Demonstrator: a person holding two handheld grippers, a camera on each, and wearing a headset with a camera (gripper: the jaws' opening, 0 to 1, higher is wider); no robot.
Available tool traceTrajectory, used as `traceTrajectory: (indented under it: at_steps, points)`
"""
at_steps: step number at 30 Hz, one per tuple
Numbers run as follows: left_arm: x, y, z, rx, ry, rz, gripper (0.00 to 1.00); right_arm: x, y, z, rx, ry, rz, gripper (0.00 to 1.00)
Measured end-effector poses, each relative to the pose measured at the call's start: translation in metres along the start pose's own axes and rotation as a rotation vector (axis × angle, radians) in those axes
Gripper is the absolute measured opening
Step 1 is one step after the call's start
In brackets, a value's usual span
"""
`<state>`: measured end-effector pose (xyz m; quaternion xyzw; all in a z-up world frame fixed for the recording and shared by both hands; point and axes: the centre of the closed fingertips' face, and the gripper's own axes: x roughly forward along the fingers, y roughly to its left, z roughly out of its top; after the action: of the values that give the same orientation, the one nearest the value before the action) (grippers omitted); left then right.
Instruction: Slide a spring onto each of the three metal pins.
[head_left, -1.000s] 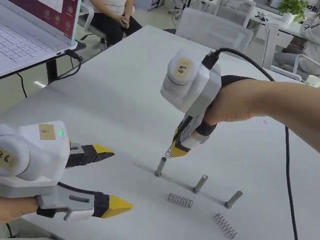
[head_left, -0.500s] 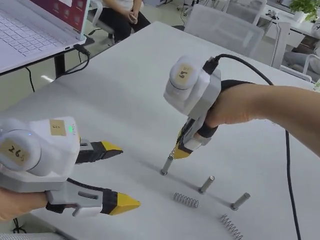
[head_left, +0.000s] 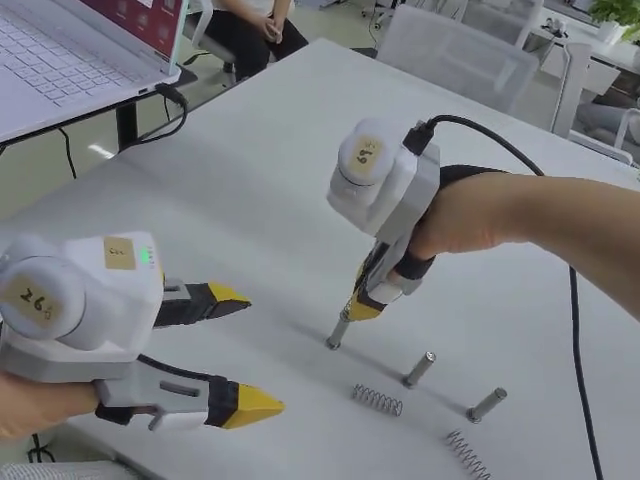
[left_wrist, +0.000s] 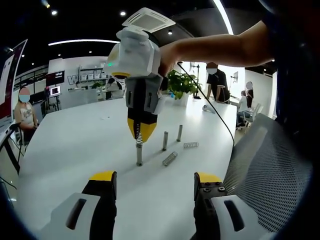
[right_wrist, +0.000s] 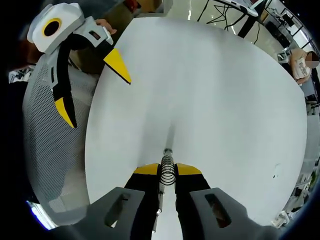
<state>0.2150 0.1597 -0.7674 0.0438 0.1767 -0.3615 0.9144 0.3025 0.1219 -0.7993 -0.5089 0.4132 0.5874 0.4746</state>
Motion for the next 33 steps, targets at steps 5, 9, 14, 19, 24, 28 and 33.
traceTrajectory:
  at_steps: [5,9,14,19,24,28,33]
  points:
    - [-0.002,0.001,-0.003,-0.002,0.005,0.002,0.59,0.008,-0.001,-0.001,-0.001,0.011,0.008,0.08]
    - [-0.002,0.002,-0.004,-0.005,0.009,0.001,0.58,0.018,-0.003,0.001,0.002,0.019,0.012,0.09]
    - [-0.001,0.002,-0.004,-0.004,0.011,-0.001,0.58,0.025,0.001,0.001,0.008,0.026,0.013,0.09]
    - [0.001,0.001,-0.004,-0.002,0.013,-0.005,0.58,0.033,0.001,0.001,0.006,0.026,0.011,0.09]
    - [0.001,0.002,-0.003,-0.003,0.012,-0.003,0.58,0.039,-0.001,-0.003,0.003,0.038,0.009,0.09]
    - [0.002,0.0,-0.003,-0.002,0.014,-0.009,0.58,0.043,-0.003,-0.003,0.011,0.037,0.01,0.09]
    - [0.003,0.001,-0.003,-0.002,0.014,-0.009,0.58,0.047,-0.005,-0.004,0.016,0.037,0.013,0.09]
